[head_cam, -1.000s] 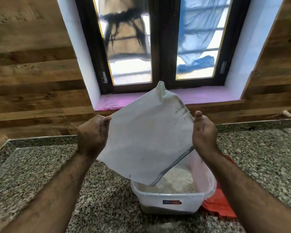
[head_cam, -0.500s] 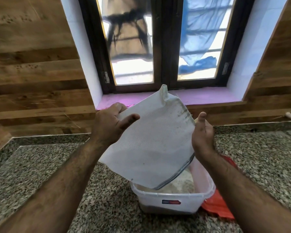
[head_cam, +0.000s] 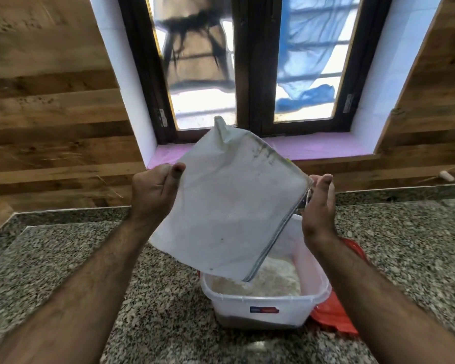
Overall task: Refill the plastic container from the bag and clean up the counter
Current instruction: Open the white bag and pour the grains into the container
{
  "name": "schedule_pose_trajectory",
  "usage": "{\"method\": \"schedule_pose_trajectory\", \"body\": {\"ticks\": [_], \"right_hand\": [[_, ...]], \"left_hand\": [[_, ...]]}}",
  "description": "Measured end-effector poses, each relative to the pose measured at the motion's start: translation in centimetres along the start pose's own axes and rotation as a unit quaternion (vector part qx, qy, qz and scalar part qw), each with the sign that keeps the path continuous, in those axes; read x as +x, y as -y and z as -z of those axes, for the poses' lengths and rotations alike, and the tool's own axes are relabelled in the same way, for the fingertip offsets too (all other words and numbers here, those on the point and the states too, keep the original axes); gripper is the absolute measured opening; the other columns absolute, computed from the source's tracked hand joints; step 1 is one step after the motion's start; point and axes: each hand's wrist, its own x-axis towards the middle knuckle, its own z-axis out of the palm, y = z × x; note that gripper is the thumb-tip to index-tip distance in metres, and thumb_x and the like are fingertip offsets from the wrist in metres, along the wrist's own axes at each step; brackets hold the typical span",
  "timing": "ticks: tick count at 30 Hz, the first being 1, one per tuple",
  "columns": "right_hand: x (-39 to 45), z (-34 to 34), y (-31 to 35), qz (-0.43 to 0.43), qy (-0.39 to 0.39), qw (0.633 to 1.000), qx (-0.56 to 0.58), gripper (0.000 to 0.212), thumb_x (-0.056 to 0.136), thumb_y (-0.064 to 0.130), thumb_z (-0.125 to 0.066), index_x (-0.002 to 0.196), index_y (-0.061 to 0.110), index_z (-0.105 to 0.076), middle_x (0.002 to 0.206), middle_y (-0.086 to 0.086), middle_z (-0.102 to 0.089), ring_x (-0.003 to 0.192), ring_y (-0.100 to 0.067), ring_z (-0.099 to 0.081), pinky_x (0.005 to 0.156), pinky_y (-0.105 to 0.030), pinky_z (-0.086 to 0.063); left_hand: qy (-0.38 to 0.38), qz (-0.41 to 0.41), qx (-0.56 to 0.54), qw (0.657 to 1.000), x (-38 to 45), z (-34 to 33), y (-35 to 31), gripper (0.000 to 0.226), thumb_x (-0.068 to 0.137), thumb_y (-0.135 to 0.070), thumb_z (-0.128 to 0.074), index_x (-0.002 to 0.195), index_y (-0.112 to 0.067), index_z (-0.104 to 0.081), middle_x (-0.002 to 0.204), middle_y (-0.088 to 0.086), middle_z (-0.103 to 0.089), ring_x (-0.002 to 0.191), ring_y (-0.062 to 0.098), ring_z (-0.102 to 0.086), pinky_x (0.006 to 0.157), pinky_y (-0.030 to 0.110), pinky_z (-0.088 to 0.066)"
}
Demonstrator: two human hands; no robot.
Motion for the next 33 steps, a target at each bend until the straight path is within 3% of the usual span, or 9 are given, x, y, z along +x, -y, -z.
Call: {"method": "schedule_pose_trajectory", "body": {"ticks": [3,7,13,17,22,25,28,30,33], "right_hand": [[-0.5,-0.4,0.2,-0.096,0.076,0.991,0.048,0.083,0.094,0.085,-0.035,0.133,0.02,-0.068,0.129,-0.001,-0.077,0.124,-0.017,-0.07,0.116,-0.048,-0.048],[-2.5,-1.1,1.3,-0.109,0.139,0.982,0.069,0.079,0.091,0.08,-0.041,0.137,0.022,-0.068,0.125,0.005,-0.079,0.116,-0.012,-0.074,0.101,-0.039,-0.056],[-4.5,-1.9,1.6,-0.093,0.191,0.972,0.1,0.026,0.109,0.032,-0.056,0.126,0.014,-0.063,0.111,-0.001,-0.081,0.101,-0.018,-0.078,0.079,-0.031,-0.065],[-5.2,-2.0,1.1,-0.08,0.25,0.964,0.05,0.037,0.096,0.035,-0.075,0.127,0.016,-0.065,0.117,-0.006,-0.079,0.11,-0.032,-0.076,0.084,-0.043,-0.066],[-5.1,-2.5,1.9,-0.062,0.329,0.942,0.003,0.057,0.078,0.012,-0.068,0.134,0.011,-0.061,0.119,-0.014,-0.075,0.105,-0.032,-0.073,0.084,-0.046,-0.062],[-5.4,-3.9,3.1,-0.08,0.326,0.942,-0.018,0.04,0.089,0.001,-0.066,0.127,0.014,-0.065,0.114,-0.012,-0.076,0.107,-0.038,-0.073,0.094,-0.056,-0.06],[-6.1,-5.9,3.8,-0.101,0.327,0.938,-0.055,0.033,0.099,0.002,-0.062,0.127,0.018,-0.067,0.116,-0.011,-0.079,0.108,-0.036,-0.075,0.095,-0.056,-0.062],[-7.1,-7.9,4.0,-0.114,0.339,0.93,-0.083,0.032,0.101,-0.001,-0.059,0.127,0.015,-0.066,0.11,-0.009,-0.079,0.096,-0.028,-0.079,0.081,-0.044,-0.067],[-9.5,-11.8,3.2,-0.108,0.347,0.92,-0.143,0.025,0.098,-0.007,-0.058,0.112,0.011,-0.069,0.086,-0.003,-0.076,0.064,-0.012,-0.072,0.052,-0.024,-0.055]], "left_hand": [[-0.022,0.037,-0.035,0.998,-0.2,0.8,0.6,0.063,0.11,-0.058,-0.046,0.061,-0.019,-0.042,0.053,-0.005,-0.031,0.05,0.006,-0.027,0.049,0.018,-0.023],[-0.046,0.1,-0.067,0.992,-1.2,1.1,1.0,0.061,0.106,-0.068,-0.045,0.062,-0.026,-0.038,0.055,-0.01,-0.032,0.049,0.001,-0.031,0.046,0.024,-0.025],[-0.096,0.163,-0.105,0.976,-2.6,0.5,0.4,0.052,0.109,-0.056,-0.047,0.064,-0.032,-0.036,0.051,-0.018,-0.041,0.047,-0.002,-0.032,0.048,0.015,-0.026],[-0.14,0.275,-0.145,0.94,-3.3,-0.2,1.0,0.051,0.114,-0.038,-0.051,0.067,-0.02,-0.042,0.057,-0.012,-0.039,0.049,0.002,-0.034,0.046,0.02,-0.029],[-0.194,0.41,-0.221,0.863,-3.6,0.2,2.3,0.056,0.098,-0.071,-0.061,0.064,-0.027,-0.055,0.066,0.002,-0.054,0.066,0.021,-0.053,0.063,0.039,-0.048],[-0.186,0.476,-0.259,0.82,-4.0,0.5,3.4,0.047,0.098,-0.067,-0.065,0.082,-0.024,-0.071,0.088,0.006,-0.078,0.086,0.029,-0.076,0.084,0.057,-0.065],[-0.164,0.508,-0.264,0.803,-5.0,1.6,4.3,0.044,0.105,-0.059,-0.06,0.093,-0.02,-0.076,0.094,0.004,-0.084,0.096,0.032,-0.081,0.085,0.05,-0.067],[-0.154,0.527,-0.229,0.803,-5.9,3.0,5.5,0.047,0.108,-0.057,-0.056,0.098,-0.016,-0.077,0.095,0.004,-0.084,0.094,0.031,-0.081,0.079,0.043,-0.066],[-0.116,0.562,-0.158,0.804,-8.3,6.3,9.2,0.054,0.108,-0.057,-0.054,0.099,-0.01,-0.078,0.098,0.011,-0.083,0.091,0.032,-0.079,0.077,0.041,-0.061]]}}
